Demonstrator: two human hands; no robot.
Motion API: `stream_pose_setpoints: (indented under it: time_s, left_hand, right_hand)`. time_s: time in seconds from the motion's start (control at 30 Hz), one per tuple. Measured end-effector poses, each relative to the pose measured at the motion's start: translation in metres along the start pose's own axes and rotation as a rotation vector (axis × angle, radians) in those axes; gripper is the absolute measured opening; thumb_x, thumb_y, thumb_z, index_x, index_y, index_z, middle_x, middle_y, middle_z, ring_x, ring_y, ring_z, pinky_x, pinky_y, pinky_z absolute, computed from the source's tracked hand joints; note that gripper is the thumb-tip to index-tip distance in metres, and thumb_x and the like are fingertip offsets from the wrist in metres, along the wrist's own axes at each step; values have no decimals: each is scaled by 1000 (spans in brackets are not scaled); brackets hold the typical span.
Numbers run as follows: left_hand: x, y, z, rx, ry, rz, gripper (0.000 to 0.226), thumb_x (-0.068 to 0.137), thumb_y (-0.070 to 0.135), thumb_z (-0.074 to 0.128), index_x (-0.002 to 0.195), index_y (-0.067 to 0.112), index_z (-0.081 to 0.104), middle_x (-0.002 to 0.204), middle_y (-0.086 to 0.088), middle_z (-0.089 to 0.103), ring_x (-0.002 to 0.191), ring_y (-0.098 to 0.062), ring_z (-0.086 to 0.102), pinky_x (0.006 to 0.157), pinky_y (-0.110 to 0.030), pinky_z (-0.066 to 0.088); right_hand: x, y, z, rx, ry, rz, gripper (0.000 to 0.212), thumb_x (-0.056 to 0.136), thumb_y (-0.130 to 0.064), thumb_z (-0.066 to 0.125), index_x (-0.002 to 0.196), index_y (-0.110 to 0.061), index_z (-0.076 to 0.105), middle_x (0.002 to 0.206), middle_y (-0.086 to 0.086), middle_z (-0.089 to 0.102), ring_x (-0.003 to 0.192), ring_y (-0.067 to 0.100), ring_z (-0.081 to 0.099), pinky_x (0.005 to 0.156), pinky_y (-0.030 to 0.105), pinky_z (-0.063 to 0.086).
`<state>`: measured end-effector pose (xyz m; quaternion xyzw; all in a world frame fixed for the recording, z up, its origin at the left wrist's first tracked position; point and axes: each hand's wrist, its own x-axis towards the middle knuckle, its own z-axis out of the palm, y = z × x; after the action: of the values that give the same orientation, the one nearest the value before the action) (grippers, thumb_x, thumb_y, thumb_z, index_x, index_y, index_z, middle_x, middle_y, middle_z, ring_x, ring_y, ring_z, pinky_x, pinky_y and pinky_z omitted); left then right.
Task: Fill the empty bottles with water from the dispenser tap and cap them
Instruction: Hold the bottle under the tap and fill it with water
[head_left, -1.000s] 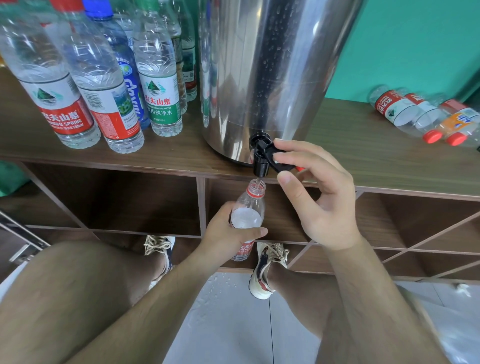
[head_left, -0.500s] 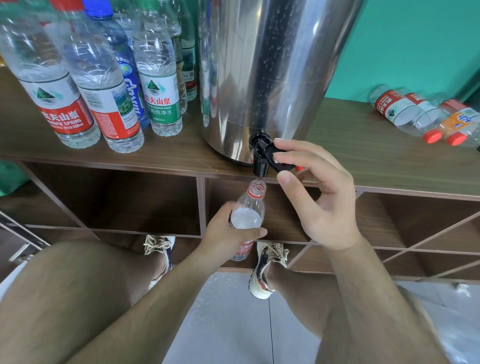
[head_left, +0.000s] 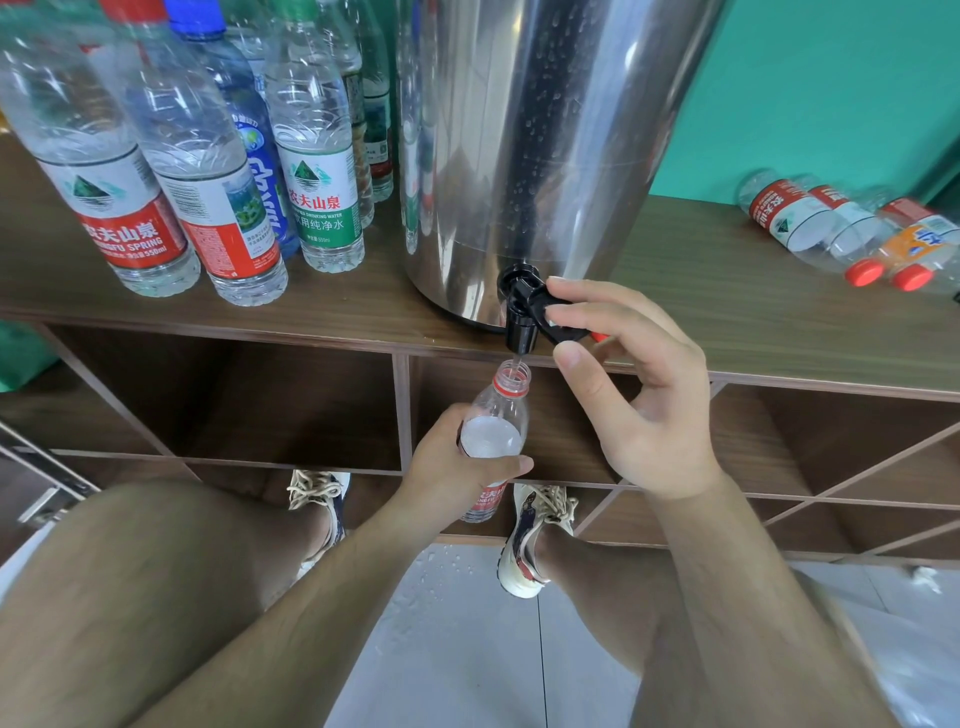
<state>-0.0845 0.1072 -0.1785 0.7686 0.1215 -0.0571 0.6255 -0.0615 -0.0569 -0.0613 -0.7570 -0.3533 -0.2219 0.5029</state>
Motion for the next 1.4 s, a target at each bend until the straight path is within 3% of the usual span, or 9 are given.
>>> stream_pose_setpoints:
  time_s: [1.4]
  left_hand:
    - [1,-1,0,-6,23,5,64,76,34,90,121,41,45,105,23,52,94,-2,54,66,-13,40]
  right_hand:
    - [1,0,-1,-15,-5,-12,17,97,-7,67,112,-2,73,131,10,69,121,25,65,82,21,50]
